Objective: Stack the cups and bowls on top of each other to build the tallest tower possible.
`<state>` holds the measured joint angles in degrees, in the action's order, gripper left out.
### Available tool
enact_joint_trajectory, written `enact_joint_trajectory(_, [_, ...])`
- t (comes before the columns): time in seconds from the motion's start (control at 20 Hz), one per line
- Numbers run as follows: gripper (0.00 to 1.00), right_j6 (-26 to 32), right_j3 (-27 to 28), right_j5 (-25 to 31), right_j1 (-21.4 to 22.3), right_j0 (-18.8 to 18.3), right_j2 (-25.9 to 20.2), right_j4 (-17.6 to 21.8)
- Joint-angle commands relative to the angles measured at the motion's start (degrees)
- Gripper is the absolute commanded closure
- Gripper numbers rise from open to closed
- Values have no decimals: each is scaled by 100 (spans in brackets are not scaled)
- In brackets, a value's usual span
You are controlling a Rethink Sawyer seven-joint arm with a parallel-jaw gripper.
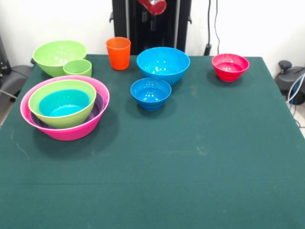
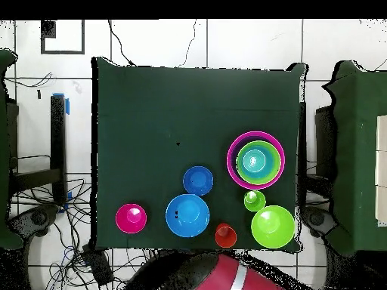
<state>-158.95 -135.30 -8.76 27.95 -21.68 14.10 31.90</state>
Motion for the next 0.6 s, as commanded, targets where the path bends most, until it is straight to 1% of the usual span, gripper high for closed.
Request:
enact_joint_trajectory(0.05, [0, 966, 180, 524, 409, 645, -425, 1110])
enact_joint_trajectory(0.1, [0, 1048, 158, 681, 492, 547, -571, 1216])
enact_joint_trajectory(0.2, [0, 1070, 155, 748, 584, 529, -715, 1424])
enact_joint_trajectory(0.3, [0, 1013, 190, 722, 669, 697, -671, 1605])
enact_joint_trajectory(0.35, [0, 1060, 183, 748, 693, 599, -718, 1796])
enact_joint_trajectory(0.4, [0, 1001, 199, 710, 676, 626, -705, 1881])
enact_joint_trajectory(0.45, [0, 919, 279, 581, 587, 751, -637, 1997])
enact_joint_trajectory(0.6, [0, 775, 447, 399, 356, 869, -543, 2309])
